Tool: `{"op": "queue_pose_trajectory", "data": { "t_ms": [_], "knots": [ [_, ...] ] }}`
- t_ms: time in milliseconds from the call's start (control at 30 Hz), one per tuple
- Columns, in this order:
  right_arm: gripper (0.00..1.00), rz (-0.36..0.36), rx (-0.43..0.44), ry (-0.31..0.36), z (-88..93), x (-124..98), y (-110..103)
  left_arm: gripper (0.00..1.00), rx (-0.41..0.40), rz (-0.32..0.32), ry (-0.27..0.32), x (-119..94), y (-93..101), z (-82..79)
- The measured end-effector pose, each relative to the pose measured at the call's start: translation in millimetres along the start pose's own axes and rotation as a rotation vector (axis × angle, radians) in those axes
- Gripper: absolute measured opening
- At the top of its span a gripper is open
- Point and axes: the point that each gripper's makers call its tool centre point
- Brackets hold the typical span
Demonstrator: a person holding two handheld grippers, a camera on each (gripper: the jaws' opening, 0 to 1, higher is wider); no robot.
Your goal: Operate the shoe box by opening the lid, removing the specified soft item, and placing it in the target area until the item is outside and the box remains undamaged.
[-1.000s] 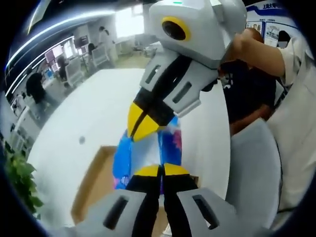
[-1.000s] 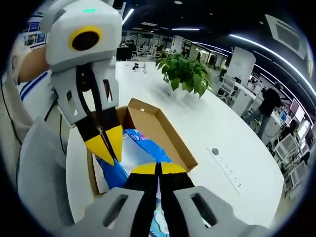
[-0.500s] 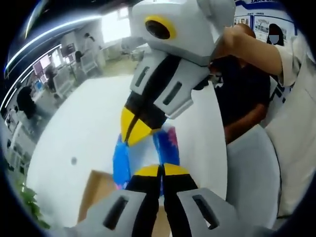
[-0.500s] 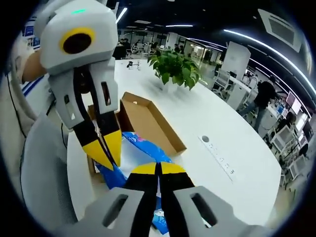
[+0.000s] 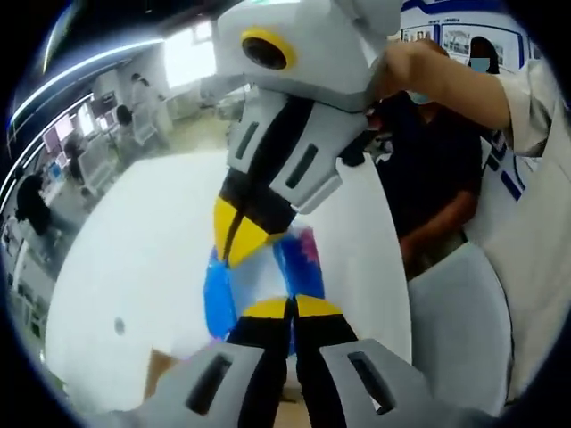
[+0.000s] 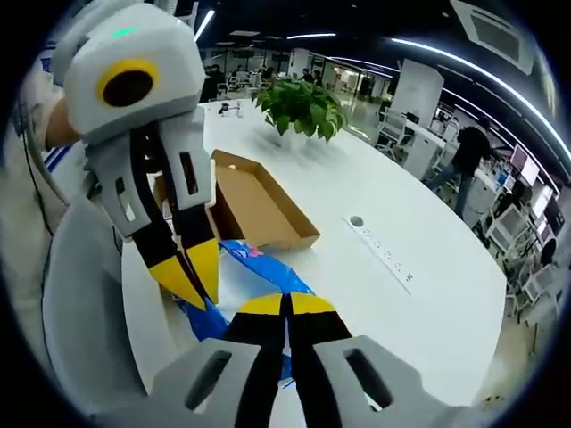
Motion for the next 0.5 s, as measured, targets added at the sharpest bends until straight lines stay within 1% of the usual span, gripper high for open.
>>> {"op": "queue_pose_trajectory", "data": {
  "t_ms": [200, 333, 500],
  "knots": [
    [0.0, 0.002, 0.011, -0.016, 20.6, -8, 9, 0.0, 0.024, 0.008, 0.007, 19, 2.1, -11.1],
    [0.0, 0.003, 0.014, -0.017, 30.0, -14, 14, 0.0, 0.03, 0.018, 0.013, 29, 3.1, -16.6],
    [0.0, 0.004, -0.004, -0.033, 45.7, -19, 19, 0.0, 0.049, 0.031, 0.019, 45, 3.2, -24.3]
  ]
}}
Point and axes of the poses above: the point that each gripper's makers call its tool centre point, and the gripper's own axes: x roughly forward along the fingers, y roughly to its right, z roughly out of its underside, and after that the axes turned 14 degrees about -x, right-handed
